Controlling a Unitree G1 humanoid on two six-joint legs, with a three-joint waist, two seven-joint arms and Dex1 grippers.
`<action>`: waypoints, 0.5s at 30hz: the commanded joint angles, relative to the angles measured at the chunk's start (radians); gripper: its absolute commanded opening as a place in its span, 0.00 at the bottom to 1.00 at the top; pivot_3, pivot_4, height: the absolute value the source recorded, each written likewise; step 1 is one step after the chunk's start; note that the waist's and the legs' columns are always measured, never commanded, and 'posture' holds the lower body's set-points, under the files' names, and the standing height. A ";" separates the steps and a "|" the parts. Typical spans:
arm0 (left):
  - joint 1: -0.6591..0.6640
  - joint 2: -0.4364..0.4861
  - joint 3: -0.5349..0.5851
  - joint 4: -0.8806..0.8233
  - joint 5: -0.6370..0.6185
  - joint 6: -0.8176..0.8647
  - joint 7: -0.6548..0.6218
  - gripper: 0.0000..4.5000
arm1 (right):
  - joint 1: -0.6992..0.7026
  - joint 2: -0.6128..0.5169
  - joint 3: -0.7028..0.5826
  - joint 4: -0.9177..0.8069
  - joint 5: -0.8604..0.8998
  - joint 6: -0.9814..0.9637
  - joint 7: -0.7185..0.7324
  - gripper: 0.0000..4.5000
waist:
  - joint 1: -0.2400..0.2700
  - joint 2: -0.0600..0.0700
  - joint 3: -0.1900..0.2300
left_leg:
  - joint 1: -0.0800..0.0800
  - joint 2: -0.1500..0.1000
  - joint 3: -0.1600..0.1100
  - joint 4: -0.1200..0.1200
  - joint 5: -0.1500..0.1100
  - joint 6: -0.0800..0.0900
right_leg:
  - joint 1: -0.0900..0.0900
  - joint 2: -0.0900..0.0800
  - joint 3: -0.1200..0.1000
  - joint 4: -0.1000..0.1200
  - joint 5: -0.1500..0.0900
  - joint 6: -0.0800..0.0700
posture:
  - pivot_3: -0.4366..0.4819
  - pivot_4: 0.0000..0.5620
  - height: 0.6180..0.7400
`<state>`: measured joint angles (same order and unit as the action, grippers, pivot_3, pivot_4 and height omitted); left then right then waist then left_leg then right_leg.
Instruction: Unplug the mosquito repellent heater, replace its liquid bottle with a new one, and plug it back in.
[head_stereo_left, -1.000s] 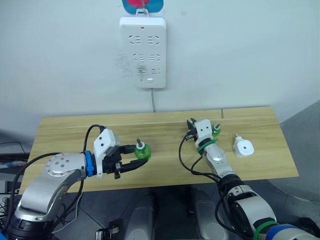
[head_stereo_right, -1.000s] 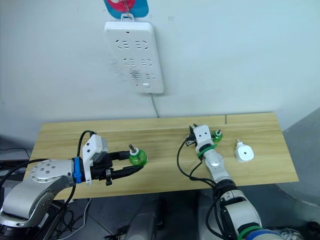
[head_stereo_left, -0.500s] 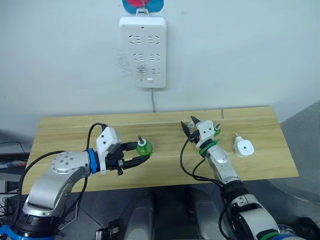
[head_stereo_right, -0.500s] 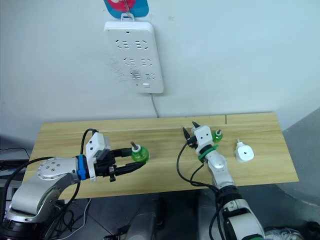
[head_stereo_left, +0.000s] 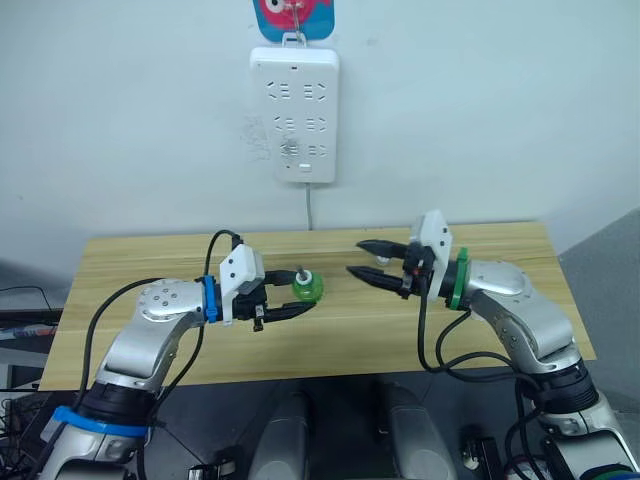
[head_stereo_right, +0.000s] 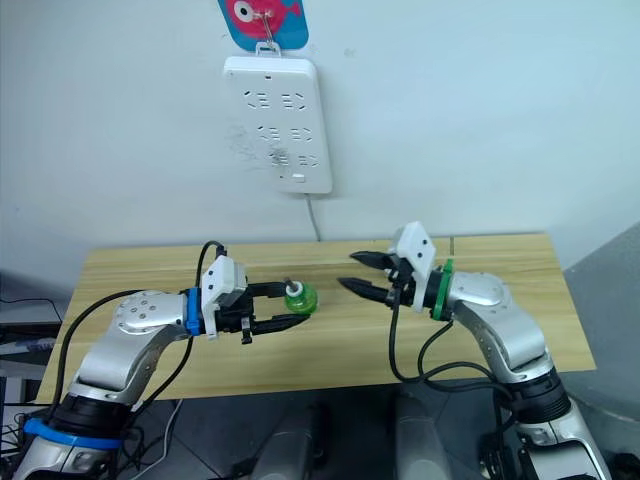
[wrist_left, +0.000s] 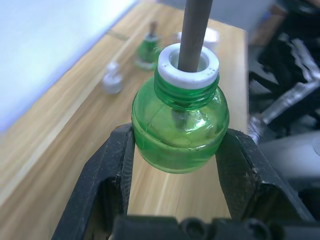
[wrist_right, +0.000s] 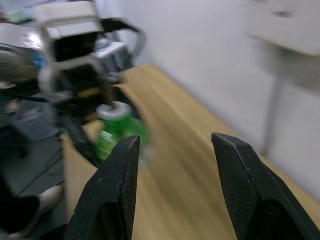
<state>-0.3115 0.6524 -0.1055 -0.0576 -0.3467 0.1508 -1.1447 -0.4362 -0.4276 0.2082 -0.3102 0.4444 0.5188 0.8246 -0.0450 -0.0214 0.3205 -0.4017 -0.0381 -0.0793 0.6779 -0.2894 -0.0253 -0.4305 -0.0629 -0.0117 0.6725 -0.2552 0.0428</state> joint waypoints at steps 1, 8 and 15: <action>-0.034 -0.013 -0.009 0.020 0.010 -0.056 -0.031 0.48 | -0.028 0.033 0.035 -0.033 -0.012 0.009 -0.022 0.52 | -0.001 0.000 -0.007 | 0.000 0.000 0.001 0.001 0.000 0.000 | 0.000 0.000 0.000 0.000 0.000 0.000 | 0.38 0.36 1.00; -0.078 -0.037 -0.026 0.041 0.017 -0.056 -0.044 0.48 | -0.028 0.049 0.080 -0.013 -0.054 -0.010 -0.012 0.52 | -0.004 -0.005 -0.025 | 0.000 -0.001 0.001 0.001 0.000 0.000 | 0.000 0.000 0.000 0.001 0.000 0.000 | 0.39 0.37 1.00; -0.094 -0.058 -0.033 0.032 0.015 -0.036 -0.044 0.48 | -0.042 0.079 0.108 0.045 -0.114 -0.060 -0.024 0.52 | -0.007 -0.005 -0.025 | 0.001 -0.001 0.000 0.002 0.000 0.000 | 0.000 0.000 0.000 0.003 0.000 0.000 | 0.39 0.38 1.00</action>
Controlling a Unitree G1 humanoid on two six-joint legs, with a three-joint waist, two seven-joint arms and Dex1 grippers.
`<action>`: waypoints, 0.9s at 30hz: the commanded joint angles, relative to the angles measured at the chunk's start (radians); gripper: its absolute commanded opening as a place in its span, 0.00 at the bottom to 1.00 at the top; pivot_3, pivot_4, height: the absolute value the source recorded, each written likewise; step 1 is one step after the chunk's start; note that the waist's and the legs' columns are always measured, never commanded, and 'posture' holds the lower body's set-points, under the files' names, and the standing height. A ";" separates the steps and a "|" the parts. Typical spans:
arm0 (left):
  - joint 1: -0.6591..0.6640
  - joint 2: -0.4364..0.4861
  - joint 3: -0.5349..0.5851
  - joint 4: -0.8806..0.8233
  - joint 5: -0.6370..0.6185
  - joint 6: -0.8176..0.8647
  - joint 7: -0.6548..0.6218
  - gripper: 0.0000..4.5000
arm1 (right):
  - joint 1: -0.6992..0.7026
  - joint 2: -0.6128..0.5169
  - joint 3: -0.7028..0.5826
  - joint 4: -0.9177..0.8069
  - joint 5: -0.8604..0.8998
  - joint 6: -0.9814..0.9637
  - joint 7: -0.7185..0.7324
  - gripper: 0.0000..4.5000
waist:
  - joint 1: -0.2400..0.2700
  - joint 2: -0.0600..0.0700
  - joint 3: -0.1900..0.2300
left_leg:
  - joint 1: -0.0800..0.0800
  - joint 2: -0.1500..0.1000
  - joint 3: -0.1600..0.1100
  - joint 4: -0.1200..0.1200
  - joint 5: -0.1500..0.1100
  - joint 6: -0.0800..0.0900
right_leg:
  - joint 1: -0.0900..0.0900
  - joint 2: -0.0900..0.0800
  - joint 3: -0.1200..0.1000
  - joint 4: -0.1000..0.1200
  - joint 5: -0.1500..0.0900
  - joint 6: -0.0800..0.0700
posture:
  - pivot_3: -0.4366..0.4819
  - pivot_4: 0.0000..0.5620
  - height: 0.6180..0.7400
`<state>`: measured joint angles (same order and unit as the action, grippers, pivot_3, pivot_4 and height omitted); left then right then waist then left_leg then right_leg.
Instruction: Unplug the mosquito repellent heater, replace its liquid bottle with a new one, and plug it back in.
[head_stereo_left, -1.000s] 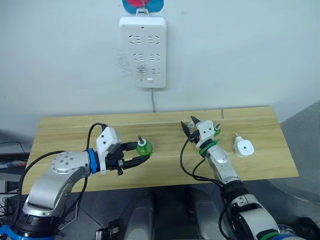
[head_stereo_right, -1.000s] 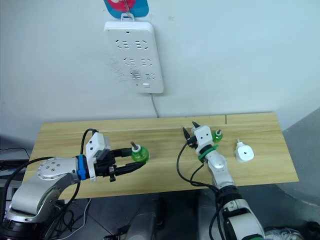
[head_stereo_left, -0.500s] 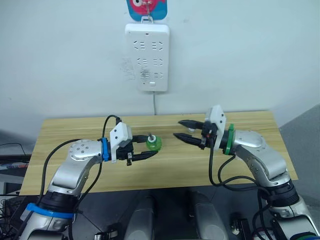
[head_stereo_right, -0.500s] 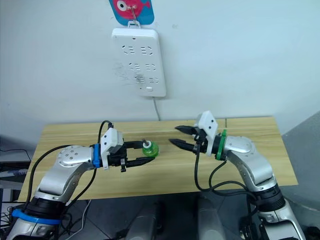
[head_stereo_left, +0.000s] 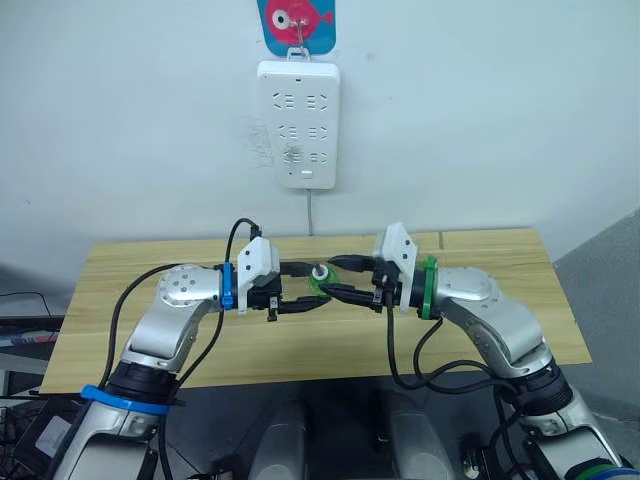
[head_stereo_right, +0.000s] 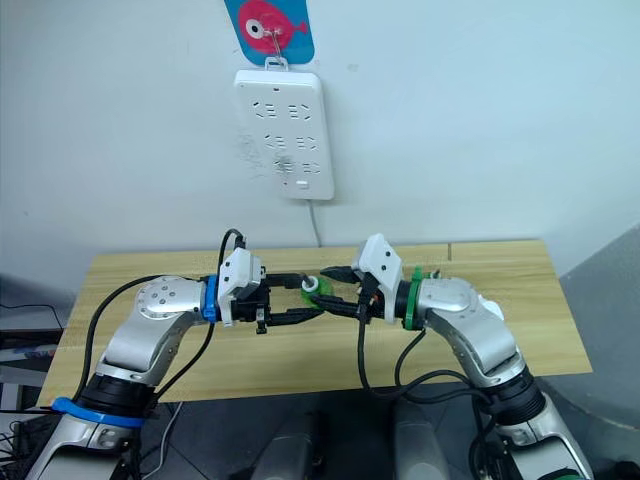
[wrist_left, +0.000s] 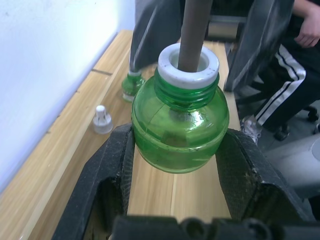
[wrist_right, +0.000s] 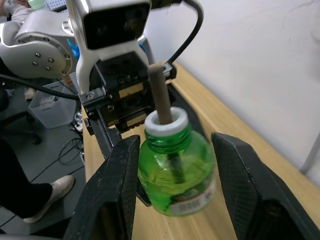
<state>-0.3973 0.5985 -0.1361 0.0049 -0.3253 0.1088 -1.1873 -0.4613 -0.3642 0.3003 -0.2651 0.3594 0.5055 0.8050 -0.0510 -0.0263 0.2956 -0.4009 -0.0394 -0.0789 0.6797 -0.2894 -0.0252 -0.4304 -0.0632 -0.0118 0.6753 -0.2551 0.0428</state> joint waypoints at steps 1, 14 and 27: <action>-0.008 -0.005 -0.001 -0.031 -0.007 0.010 -0.001 0.48 | -0.019 0.023 0.016 0.008 -0.037 -0.053 -0.009 0.52 | -0.002 0.000 0.000 | 0.000 0.000 0.000 0.000 0.000 0.000 | 0.000 0.000 0.000 0.001 0.000 0.000 | 0.39 0.39 1.00; 0.005 -0.012 0.023 -0.047 -0.013 0.039 0.025 0.48 | -0.004 0.039 0.007 0.036 -0.048 -0.100 0.034 0.19 | -0.005 0.000 -0.002 | 0.000 0.000 0.001 0.001 0.000 0.000 | -0.001 0.000 0.000 0.003 0.000 0.000 | 0.39 0.38 1.00; 0.173 -0.213 0.131 -0.318 -0.019 0.055 0.419 1.00 | -0.016 0.194 -0.469 -0.007 0.421 0.419 -0.336 0.19 | 0.000 0.002 -0.037 | 0.000 -0.001 0.001 0.000 0.000 0.000 | -0.002 -0.002 0.002 0.003 0.000 0.000 | 0.40 0.30 1.00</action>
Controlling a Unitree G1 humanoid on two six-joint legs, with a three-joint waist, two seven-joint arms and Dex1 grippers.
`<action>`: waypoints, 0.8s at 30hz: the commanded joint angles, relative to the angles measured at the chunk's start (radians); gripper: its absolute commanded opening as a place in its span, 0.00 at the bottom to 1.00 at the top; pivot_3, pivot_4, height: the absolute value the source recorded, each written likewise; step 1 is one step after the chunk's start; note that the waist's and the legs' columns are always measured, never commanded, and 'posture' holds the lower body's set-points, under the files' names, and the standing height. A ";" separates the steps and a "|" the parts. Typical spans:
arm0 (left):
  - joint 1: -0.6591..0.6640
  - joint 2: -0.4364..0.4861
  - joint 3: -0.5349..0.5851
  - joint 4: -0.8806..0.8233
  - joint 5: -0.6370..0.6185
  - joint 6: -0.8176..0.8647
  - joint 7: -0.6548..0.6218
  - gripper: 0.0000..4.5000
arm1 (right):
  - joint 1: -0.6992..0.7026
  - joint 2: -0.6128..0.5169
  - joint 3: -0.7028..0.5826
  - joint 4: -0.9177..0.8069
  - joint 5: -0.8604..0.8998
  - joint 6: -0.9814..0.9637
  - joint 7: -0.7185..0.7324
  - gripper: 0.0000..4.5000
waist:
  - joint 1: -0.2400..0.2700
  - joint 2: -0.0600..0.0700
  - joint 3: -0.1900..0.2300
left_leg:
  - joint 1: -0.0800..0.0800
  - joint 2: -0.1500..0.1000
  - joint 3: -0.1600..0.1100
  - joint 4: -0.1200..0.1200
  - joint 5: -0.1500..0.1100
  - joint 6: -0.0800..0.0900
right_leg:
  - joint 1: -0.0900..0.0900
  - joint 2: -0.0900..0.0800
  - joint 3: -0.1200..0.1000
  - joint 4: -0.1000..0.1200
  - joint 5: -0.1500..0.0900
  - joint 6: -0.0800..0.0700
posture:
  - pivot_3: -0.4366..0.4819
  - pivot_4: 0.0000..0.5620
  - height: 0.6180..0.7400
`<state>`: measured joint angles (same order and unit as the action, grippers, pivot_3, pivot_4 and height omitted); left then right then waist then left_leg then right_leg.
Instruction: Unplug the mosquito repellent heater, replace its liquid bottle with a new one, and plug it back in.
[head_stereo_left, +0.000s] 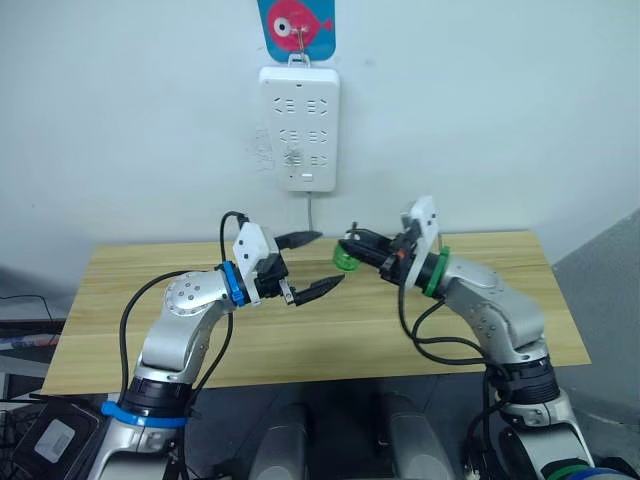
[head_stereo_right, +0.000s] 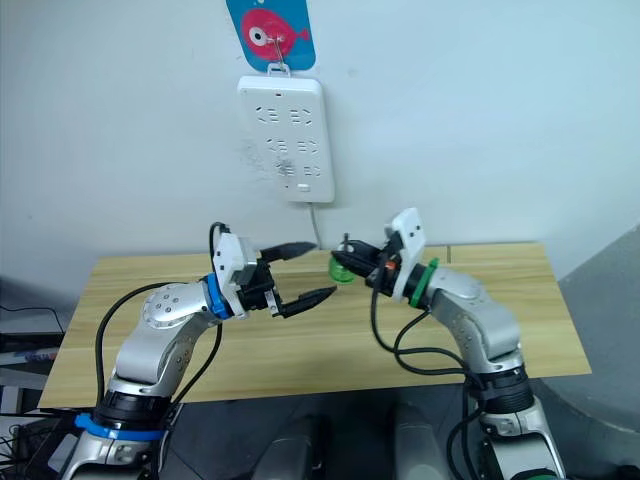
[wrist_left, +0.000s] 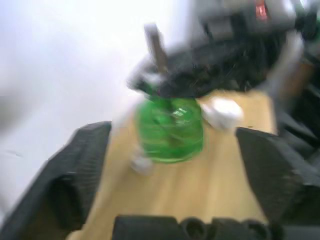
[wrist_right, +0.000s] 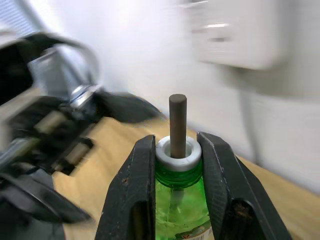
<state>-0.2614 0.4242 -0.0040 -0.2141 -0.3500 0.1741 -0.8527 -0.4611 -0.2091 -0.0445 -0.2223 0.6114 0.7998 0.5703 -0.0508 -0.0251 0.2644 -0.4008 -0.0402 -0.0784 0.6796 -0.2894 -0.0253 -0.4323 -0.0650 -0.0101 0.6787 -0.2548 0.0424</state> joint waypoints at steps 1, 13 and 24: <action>0.049 -0.068 -0.018 -0.115 0.015 -0.017 0.114 1.00 | -0.032 0.072 -0.187 -0.039 0.258 0.173 -0.169 0.19 | 0.000 0.001 -0.010 | 0.000 0.000 0.001 0.000 0.000 0.000 | 0.000 0.000 0.000 0.000 0.000 0.000 | 0.41 0.29 1.00; -0.020 -0.270 -0.118 -0.028 0.109 -0.139 0.279 1.00 | -0.098 0.145 -0.326 -0.023 0.699 0.303 -0.545 0.19 | 0.004 0.005 -0.058 | 0.002 0.000 0.004 0.001 -0.001 0.002 | 0.003 0.005 0.001 0.002 0.000 0.000 | 0.41 0.27 1.00; -0.053 -0.308 -0.132 0.029 0.134 -0.177 0.329 1.00 | -0.080 0.098 -0.272 -0.034 0.815 0.258 -0.621 0.19 | 0.000 0.008 -0.070 | 0.002 0.000 0.004 0.001 -0.001 0.003 | 0.003 0.006 0.001 0.002 0.000 0.000 | 0.40 0.27 1.00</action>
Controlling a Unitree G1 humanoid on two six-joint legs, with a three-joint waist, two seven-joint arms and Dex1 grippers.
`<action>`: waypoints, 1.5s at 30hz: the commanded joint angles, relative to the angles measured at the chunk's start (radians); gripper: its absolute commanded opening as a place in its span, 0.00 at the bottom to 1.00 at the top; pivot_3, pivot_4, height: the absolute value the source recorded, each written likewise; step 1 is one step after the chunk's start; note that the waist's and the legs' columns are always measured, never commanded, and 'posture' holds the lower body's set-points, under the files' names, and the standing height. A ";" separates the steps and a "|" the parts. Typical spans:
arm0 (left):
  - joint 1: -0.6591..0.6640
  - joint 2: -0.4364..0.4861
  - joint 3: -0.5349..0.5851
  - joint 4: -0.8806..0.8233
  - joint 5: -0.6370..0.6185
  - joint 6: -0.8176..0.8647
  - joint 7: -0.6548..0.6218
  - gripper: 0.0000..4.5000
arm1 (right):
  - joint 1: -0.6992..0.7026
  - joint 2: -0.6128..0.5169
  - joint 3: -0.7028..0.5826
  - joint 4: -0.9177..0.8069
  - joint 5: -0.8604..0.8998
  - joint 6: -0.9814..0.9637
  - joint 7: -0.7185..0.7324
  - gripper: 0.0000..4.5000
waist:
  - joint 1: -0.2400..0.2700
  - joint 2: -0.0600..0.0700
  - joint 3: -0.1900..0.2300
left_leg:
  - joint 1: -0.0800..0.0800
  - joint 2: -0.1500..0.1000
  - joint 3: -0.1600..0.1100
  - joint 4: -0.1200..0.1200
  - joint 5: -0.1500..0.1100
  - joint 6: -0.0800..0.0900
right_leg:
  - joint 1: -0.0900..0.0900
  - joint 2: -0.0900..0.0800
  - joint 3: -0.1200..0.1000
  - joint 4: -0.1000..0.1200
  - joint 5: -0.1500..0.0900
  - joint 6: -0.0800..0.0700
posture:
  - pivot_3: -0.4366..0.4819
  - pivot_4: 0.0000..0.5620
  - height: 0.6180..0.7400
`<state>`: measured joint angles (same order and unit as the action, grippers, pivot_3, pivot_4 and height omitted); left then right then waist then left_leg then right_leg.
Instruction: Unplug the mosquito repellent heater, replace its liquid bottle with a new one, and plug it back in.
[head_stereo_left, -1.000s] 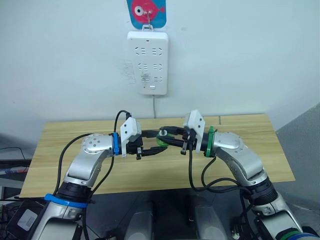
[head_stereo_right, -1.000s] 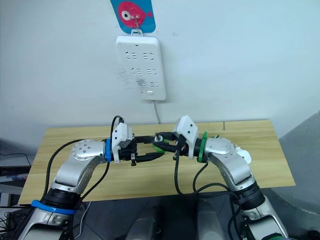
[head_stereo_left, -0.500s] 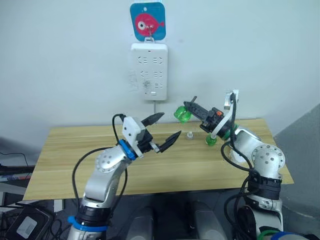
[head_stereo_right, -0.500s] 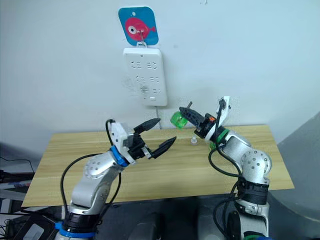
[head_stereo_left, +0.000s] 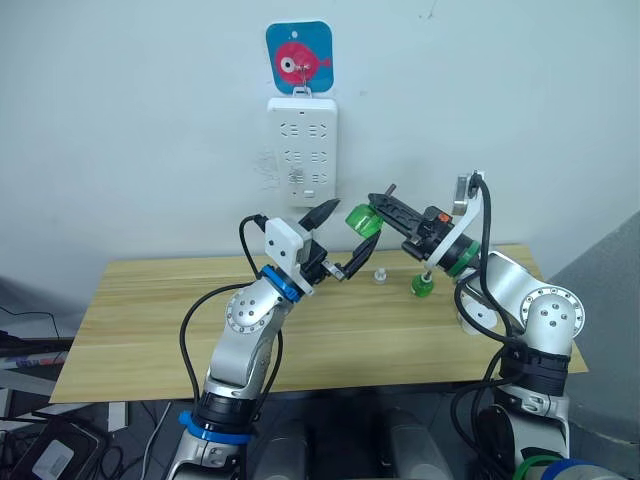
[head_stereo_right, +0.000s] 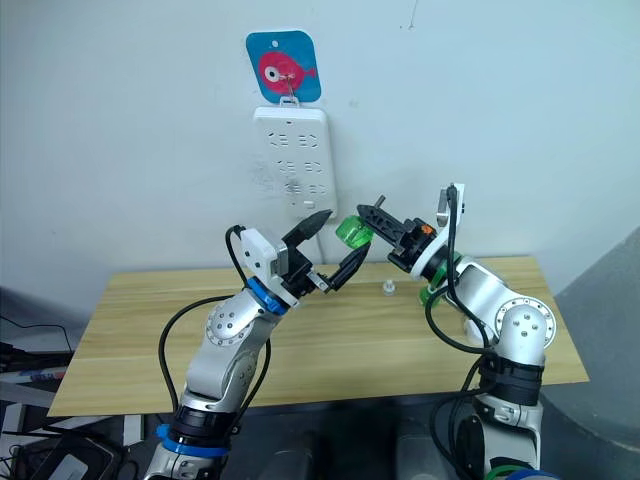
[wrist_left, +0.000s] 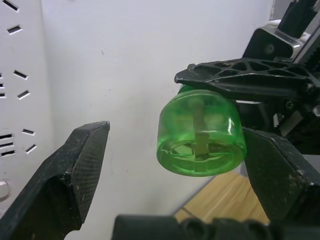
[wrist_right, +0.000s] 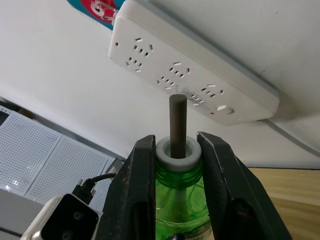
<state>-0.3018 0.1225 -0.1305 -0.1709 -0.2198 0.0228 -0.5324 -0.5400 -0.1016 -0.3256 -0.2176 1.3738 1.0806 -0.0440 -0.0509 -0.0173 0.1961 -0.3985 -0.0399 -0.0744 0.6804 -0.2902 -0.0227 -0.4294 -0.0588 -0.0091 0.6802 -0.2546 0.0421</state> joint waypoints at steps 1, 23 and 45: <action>-0.012 -0.009 -0.006 -0.013 0.000 -0.026 0.008 1.00 | 0.001 -0.015 0.015 -0.040 0.060 -0.026 -0.009 0.19 | 0.000 0.000 -0.003 | 0.000 0.000 0.000 0.000 0.000 0.000 | 0.000 0.000 0.000 0.000 0.000 0.000 | 0.40 0.27 1.00; -0.027 -0.004 -0.026 -0.022 -0.021 0.036 0.001 0.49 | 0.028 -0.136 0.145 -0.046 0.078 -0.071 0.018 0.41 | 0.000 0.000 -0.006 | 0.002 0.000 -0.001 0.000 -0.002 0.004 | 0.004 0.001 0.000 -0.001 0.000 0.000 | 0.40 0.32 1.00; -0.031 0.369 0.212 -0.108 -0.772 0.852 -0.340 0.49 | 0.005 -0.851 0.436 0.220 -0.629 -0.007 0.456 0.99 | -0.002 0.001 -0.005 | 0.005 0.001 0.000 0.000 -0.005 0.008 | 0.009 0.003 0.001 -0.007 -0.001 0.001 | 0.41 0.36 1.00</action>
<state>-0.3401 0.4891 0.0955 -0.2263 -0.9867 0.8849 -0.8509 -0.5035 -0.9561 0.1107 -0.0148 0.7980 1.0942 0.3901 -0.0533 -0.0164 0.1913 -0.3934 -0.0389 -0.0744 0.6808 -0.2947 -0.0147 -0.4205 -0.0563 -0.0080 0.6729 -0.2552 0.0427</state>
